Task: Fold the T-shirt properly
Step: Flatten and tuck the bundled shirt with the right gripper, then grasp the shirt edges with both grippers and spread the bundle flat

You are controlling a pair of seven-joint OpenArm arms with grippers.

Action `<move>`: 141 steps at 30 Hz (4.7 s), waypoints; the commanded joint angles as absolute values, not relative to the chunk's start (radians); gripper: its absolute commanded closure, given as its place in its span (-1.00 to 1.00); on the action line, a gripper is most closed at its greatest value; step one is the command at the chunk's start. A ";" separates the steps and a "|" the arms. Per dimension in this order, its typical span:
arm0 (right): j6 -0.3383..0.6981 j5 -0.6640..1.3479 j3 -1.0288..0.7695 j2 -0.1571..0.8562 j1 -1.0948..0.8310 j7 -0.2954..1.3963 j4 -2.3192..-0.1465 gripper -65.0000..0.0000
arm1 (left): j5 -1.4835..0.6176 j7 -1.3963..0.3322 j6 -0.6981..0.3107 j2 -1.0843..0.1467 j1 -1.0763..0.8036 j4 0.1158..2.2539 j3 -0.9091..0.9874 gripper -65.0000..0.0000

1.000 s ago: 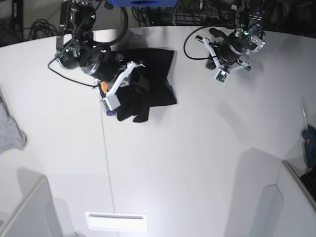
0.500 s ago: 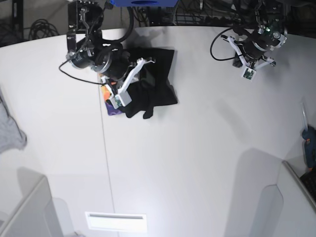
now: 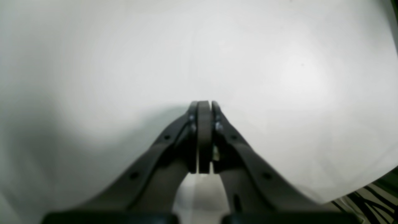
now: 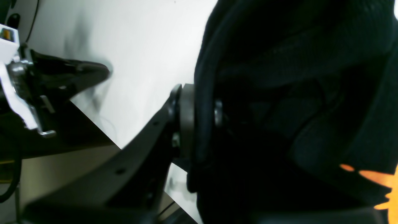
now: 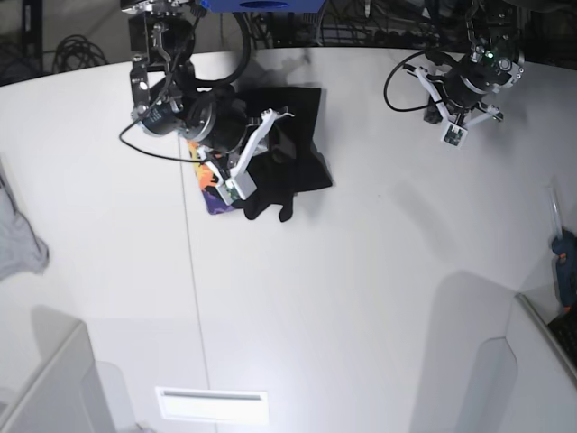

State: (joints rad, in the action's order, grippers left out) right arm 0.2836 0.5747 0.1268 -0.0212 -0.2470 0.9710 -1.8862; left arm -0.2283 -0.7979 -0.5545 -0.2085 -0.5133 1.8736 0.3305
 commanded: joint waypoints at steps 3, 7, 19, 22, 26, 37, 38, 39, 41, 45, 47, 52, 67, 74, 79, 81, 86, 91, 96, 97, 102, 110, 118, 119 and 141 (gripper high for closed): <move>0.289 0.596 0.130 -0.024 -0.234 0.952 -1.888 0.35 | -0.237 -0.783 -0.559 -0.220 -0.515 1.886 0.335 1.00; 0.289 0.595 0.131 -0.024 -0.232 0.963 -1.888 0.15 | -0.237 -0.783 -0.559 -0.219 -0.513 1.886 0.377 1.00; 0.289 0.469 0.249 -0.016 -0.226 0.981 -1.894 0.15 | -0.237 -0.783 -0.559 -0.222 -0.510 1.885 0.449 1.00; 0.289 0.412 0.291 -0.024 -0.214 0.981 -1.894 0.15 | -0.237 -0.783 -0.559 -0.222 -0.510 1.885 0.449 1.00; 0.289 0.361 0.355 -0.025 -0.196 0.981 -1.894 0.15 | -0.237 -0.783 -0.559 -0.222 -0.510 1.885 0.449 1.00; 0.074 0.298 0.677 -0.024 -0.062 1.001 -1.890 0.15 | -0.237 -0.783 -0.559 -0.222 -0.507 1.885 0.463 1.00; 0.064 0.300 0.702 -0.025 -0.045 1.024 -1.890 0.15 | -0.237 -0.783 -0.559 -0.222 -0.507 1.885 0.463 1.00; 0.056 0.300 0.725 -0.028 -0.030 1.044 -1.890 0.15 | -0.237 -0.783 -0.559 -0.222 -0.507 1.885 0.463 1.00; 0.042 0.300 0.769 -0.031 -0.002 1.081 -1.908 0.15 | -0.237 -0.783 -0.559 -0.222 -0.507 1.883 0.464 1.00; 0.013 0.295 0.750 0.010 0.002 1.092 -2.032 0.29 | -0.237 -0.783 -0.559 -0.222 -0.507 1.879 0.496 1.00; -0.019 0.297 0.704 0.045 0.002 1.087 -2.041 0.63 | -0.237 -0.783 -0.559 -0.222 -0.507 1.862 0.512 1.00; -0.039 0.298 0.516 0.143 -0.084 0.875 -2.040 1.00 | -0.237 -0.782 -0.562 -0.222 -0.506 1.811 0.558 1.00; -0.033 0.300 0.278 0.231 -0.203 0.728 -1.983 1.00 | -0.236 -0.782 -0.698 -0.220 -0.484 1.748 0.638 1.00; -0.033 0.300 0.377 0.229 -0.220 0.720 -1.917 1.00 | -0.236 -0.782 -0.698 -0.220 -0.484 1.750 0.630 1.00; -0.039 0.295 0.467 0.186 -0.211 0.725 -1.916 1.00 | -0.236 -0.782 -0.698 -0.219 -0.483 1.751 0.628 1.00; -0.039 0.295 0.469 0.165 -0.209 0.727 -1.913 1.00 | -0.236 -0.782 -0.698 -0.216 -0.484 1.753 0.627 1.00; -0.038 0.297 0.470 0.139 -0.202 0.728 -1.910 1.00 | -0.236 -0.782 -0.698 -0.214 -0.484 1.751 0.593 1.00; -0.039 0.297 0.522 0.122 -0.179 0.728 -1.873 1.00 | -0.236 -0.782 -0.698 -0.194 -0.484 1.758 0.493 1.00; -0.041 0.295 0.584 0.090 -0.160 0.728 -1.810 1.00 | -0.236 -0.782 -0.698 -0.128 -0.475 1.814 0.435 1.00; -0.041 0.295 0.584 0.088 -0.160 0.728 -1.813 1.00 | -0.236 -0.782 -0.698 -0.119 -0.475 1.833 0.427 1.00; -0.041 0.295 0.565 0.114 -0.170 0.728 -1.940 1.00 | -0.236 -0.783 -0.698 -0.110 -0.492 1.917 0.374 1.00; -0.039 0.302 0.420 0.137 -0.223 0.722 -2.000 1.00 | -0.568 -0.789 -0.698 -0.142 -0.533 1.945 0.384 0.54; -0.033 0.302 0.254 0.139 -0.274 0.696 -2.003 1.00 | -0.829 -0.846 -0.698 -0.159 -0.519 1.943 0.374 -0.39; -0.033 0.302 0.236 0.139 -0.283 0.679 -2.003 1.00 | -0.831 -0.848 -0.698 -0.156 -0.512 1.943 0.371 -0.38; 0.128 0.302 -0.035 0.133 -0.361 0.628 -2.003 1.00 | -0.832 -0.849 -0.519 -0.119 -0.317 1.704 0.065 -0.38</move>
